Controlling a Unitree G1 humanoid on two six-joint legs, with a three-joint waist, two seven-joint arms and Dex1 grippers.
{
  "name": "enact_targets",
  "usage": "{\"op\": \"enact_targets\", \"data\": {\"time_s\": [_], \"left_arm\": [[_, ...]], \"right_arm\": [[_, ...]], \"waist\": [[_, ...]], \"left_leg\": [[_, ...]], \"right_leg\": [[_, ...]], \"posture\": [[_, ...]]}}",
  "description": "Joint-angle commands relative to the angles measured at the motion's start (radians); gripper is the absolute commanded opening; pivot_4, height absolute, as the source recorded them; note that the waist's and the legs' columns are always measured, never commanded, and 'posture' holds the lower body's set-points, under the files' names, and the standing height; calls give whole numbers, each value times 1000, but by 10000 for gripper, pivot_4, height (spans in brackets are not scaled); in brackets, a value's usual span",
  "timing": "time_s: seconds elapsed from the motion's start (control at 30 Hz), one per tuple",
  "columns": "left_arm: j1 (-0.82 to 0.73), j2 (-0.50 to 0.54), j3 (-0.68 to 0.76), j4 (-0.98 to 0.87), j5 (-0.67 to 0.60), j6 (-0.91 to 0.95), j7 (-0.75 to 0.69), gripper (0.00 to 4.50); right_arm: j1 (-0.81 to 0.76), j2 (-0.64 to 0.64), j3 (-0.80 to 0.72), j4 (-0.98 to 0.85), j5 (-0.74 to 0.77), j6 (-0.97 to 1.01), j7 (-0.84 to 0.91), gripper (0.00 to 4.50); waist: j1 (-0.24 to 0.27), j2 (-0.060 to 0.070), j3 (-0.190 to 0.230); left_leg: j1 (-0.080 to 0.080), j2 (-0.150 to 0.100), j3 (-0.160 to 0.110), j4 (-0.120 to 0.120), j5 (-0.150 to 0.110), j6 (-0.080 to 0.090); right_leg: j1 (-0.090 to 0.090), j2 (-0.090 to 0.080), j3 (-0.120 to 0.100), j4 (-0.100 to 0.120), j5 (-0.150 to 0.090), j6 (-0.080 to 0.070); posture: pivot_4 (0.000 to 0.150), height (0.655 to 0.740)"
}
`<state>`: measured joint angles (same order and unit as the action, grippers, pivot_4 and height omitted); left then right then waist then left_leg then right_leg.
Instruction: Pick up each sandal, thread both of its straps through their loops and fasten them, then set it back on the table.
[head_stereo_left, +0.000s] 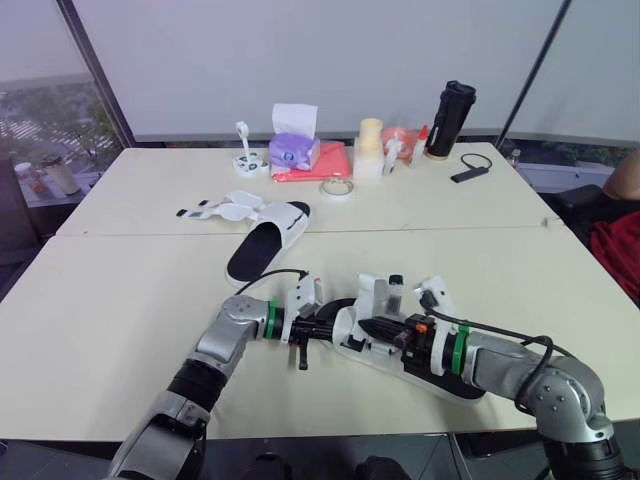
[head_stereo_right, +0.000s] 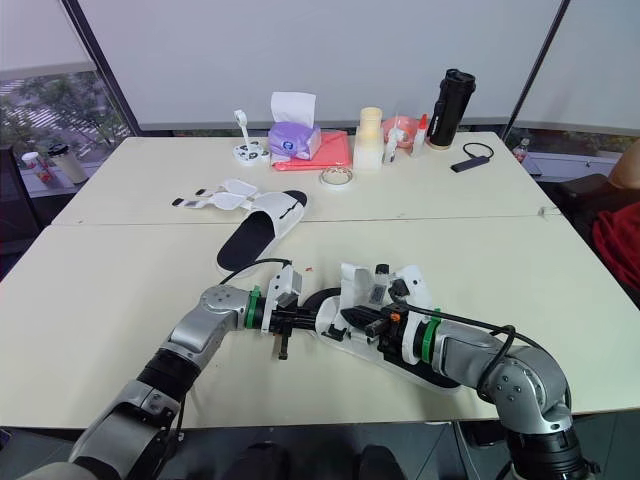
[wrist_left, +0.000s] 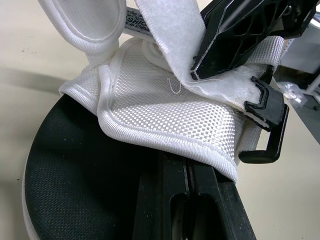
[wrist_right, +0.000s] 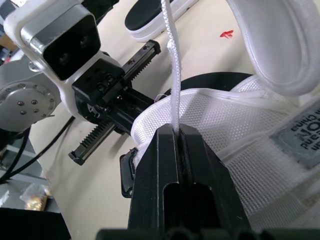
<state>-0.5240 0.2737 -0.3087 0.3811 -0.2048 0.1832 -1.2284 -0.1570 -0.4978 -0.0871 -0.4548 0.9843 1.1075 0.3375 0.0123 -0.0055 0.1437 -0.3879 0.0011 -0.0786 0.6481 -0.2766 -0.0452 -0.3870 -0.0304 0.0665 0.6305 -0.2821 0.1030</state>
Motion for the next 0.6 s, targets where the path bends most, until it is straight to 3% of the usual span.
{"op": "enact_targets", "data": {"time_s": [0.03, 0.33, 0.6], "left_arm": [[41, 5, -72, 78, 74, 28, 10, 0], [48, 4, -64, 73, 64, 38, 15, 0], [46, -1, -64, 86, 64, 35, 14, 0]], "right_arm": [[-7, -28, 44, -36, -61, -18, 2, 516], [-61, -110, 134, -145, -300, -178, 17, 516], [-30, -82, 101, -226, -229, -142, 42, 516]], "waist": [[0, 0, 0], [0, 0, 0], [1, 0, 0]], "left_leg": [[0, 0, 0, 0, 0, 0], [0, 0, 0, 0, 0, 0], [0, -1, 0, 0, 0, 0]], "right_leg": [[0, 0, 0, 0, 0, 0], [0, 0, 0, 0, 0, 0], [0, 0, 0, 0, 0, 0]], "posture": [[1500, 7400], [1500, 7400], [1500, 7400]]}}
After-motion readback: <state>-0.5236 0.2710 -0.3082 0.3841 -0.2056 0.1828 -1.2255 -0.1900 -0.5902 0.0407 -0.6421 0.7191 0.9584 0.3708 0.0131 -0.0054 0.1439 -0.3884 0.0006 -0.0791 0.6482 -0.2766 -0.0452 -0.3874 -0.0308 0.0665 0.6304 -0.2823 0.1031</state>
